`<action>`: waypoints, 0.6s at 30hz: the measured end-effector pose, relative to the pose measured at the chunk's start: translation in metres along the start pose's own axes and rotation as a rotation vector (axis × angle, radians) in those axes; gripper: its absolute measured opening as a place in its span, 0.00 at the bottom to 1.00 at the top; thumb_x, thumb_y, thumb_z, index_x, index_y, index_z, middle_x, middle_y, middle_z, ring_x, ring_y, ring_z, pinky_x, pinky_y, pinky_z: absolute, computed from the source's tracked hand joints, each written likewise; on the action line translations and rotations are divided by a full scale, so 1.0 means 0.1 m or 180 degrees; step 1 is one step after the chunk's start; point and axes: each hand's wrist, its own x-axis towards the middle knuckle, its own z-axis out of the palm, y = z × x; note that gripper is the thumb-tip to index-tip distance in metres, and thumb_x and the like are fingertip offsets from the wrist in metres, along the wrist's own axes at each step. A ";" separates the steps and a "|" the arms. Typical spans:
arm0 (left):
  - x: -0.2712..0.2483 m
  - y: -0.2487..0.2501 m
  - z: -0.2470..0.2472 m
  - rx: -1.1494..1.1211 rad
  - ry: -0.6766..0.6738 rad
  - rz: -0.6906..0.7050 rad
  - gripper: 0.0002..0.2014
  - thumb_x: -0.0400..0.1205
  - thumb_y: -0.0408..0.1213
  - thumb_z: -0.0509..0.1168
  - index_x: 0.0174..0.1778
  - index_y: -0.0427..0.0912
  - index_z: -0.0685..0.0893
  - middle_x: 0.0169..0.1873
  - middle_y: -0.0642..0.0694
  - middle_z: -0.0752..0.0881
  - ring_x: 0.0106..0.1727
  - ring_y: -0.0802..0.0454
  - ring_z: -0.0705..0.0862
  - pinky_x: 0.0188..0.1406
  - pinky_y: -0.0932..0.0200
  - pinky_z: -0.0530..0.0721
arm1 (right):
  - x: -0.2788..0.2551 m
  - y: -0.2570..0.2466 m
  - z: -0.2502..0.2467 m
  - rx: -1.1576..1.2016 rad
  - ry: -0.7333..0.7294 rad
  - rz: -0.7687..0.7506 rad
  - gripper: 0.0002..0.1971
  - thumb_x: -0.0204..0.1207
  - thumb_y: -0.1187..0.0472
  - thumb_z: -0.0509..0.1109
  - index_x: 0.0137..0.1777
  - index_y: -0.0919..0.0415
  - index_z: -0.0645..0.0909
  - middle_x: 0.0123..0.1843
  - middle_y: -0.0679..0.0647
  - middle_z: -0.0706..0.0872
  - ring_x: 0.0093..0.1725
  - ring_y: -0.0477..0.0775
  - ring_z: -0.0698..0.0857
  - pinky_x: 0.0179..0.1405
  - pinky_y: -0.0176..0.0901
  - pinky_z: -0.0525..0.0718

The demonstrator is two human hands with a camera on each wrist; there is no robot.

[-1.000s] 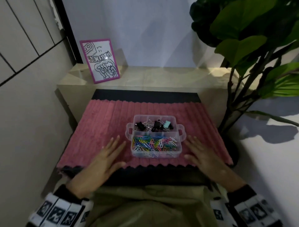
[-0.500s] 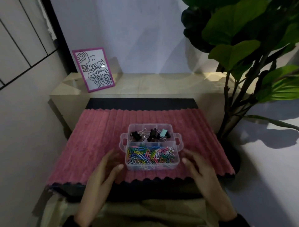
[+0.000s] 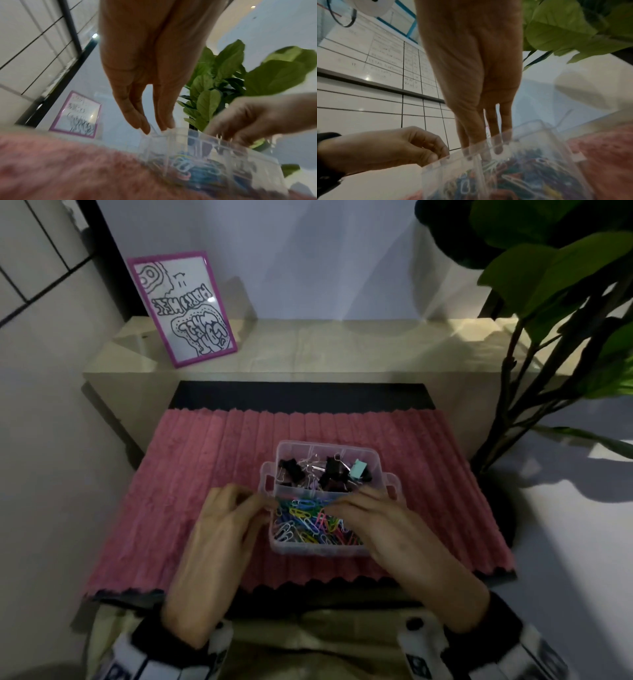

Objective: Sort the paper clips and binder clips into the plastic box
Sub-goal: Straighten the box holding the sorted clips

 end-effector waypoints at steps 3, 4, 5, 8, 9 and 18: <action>0.04 -0.08 0.01 -0.0111 -0.0279 -0.0366 0.13 0.75 0.30 0.69 0.51 0.51 0.87 0.43 0.49 0.84 0.47 0.50 0.82 0.45 0.65 0.70 | 0.14 0.04 0.04 0.0066 -0.0699 -0.0190 0.29 0.69 0.59 0.44 0.64 0.56 0.81 0.63 0.51 0.85 0.61 0.54 0.82 0.54 0.49 0.83; 0.02 -0.09 0.01 -0.0182 -0.0300 -0.0423 0.14 0.74 0.29 0.69 0.51 0.51 0.87 0.44 0.49 0.85 0.47 0.49 0.83 0.44 0.65 0.71 | 0.15 0.04 0.04 0.0037 -0.0762 -0.0216 0.31 0.68 0.59 0.42 0.62 0.58 0.82 0.62 0.54 0.85 0.61 0.58 0.82 0.52 0.53 0.85; -0.01 -0.09 0.01 -0.0228 -0.0273 -0.0427 0.14 0.74 0.29 0.69 0.50 0.50 0.88 0.44 0.50 0.86 0.46 0.50 0.84 0.43 0.68 0.70 | 0.15 0.05 0.02 -0.0027 -0.0814 -0.0221 0.31 0.67 0.60 0.42 0.60 0.60 0.83 0.61 0.56 0.85 0.62 0.59 0.82 0.50 0.54 0.86; -0.05 -0.12 0.05 -0.0368 -0.0117 -0.0424 0.13 0.73 0.29 0.70 0.49 0.50 0.89 0.45 0.53 0.86 0.46 0.58 0.83 0.42 0.74 0.68 | 0.04 0.13 -0.07 -0.0256 -0.1293 -0.0145 0.24 0.76 0.68 0.49 0.69 0.59 0.75 0.71 0.54 0.75 0.72 0.55 0.69 0.65 0.50 0.77; -0.05 -0.13 0.06 -0.0417 -0.0107 -0.0443 0.14 0.73 0.28 0.70 0.49 0.51 0.89 0.45 0.54 0.85 0.46 0.60 0.82 0.43 0.75 0.69 | 0.01 0.18 -0.10 -0.0267 -0.1471 -0.0052 0.23 0.77 0.70 0.52 0.70 0.58 0.74 0.71 0.53 0.74 0.73 0.53 0.67 0.67 0.48 0.74; -0.09 -0.19 0.11 -0.0661 0.0003 -0.0430 0.17 0.74 0.26 0.67 0.49 0.55 0.88 0.46 0.61 0.82 0.49 0.66 0.78 0.48 0.91 0.65 | 0.12 0.28 -0.30 0.0617 -0.0442 0.0051 0.30 0.57 0.84 0.59 0.54 0.60 0.87 0.54 0.55 0.89 0.56 0.56 0.85 0.51 0.55 0.86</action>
